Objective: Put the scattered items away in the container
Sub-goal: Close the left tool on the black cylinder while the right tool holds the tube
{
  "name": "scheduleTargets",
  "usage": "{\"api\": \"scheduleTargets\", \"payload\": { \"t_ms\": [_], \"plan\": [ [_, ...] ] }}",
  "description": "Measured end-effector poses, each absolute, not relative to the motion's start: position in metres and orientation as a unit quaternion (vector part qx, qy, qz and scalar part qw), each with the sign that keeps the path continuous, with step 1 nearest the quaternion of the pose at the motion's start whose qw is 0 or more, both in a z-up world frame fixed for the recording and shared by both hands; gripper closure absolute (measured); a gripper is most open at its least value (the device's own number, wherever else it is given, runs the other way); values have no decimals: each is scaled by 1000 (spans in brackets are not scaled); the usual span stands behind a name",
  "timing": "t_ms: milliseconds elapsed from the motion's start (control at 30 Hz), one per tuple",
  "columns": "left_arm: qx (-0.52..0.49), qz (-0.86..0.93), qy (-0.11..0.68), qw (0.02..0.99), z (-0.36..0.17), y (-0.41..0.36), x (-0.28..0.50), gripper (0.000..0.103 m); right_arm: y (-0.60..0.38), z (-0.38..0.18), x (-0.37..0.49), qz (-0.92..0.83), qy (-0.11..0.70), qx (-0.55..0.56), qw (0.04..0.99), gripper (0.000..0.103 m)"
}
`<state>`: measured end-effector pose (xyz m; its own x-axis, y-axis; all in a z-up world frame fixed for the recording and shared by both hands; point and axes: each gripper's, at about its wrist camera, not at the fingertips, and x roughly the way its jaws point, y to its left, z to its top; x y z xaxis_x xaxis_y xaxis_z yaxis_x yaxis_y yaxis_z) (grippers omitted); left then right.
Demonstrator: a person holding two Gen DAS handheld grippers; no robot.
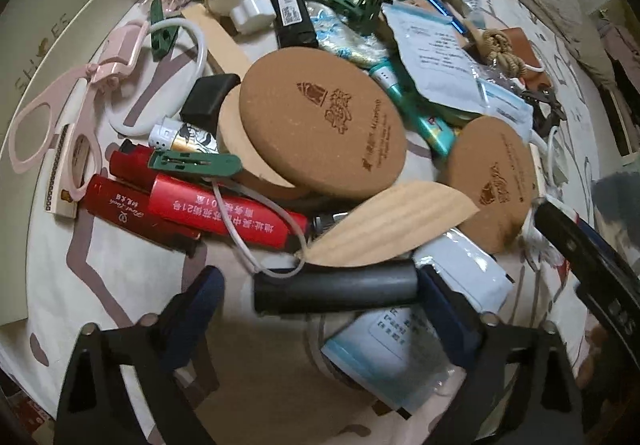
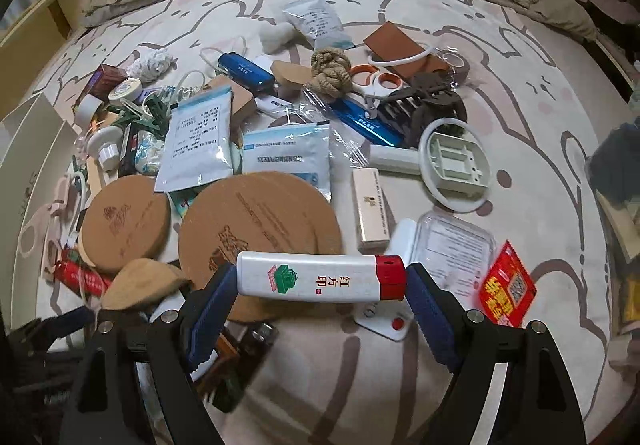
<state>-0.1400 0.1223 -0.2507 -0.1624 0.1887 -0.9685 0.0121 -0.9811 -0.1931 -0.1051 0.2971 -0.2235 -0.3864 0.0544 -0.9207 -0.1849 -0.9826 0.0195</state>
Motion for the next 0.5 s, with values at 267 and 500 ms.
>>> {"api": "scheduleTargets", "payload": {
  "t_ms": [267,500],
  "plan": [
    [-639,762,-57,82,-246,123,-138,24,309,-214,-88,836,72,-540,66,18],
    [-640,762,-42,91,-242,115,-131,24,314,-208,-79,837,87,-535,67,18]
  ]
}}
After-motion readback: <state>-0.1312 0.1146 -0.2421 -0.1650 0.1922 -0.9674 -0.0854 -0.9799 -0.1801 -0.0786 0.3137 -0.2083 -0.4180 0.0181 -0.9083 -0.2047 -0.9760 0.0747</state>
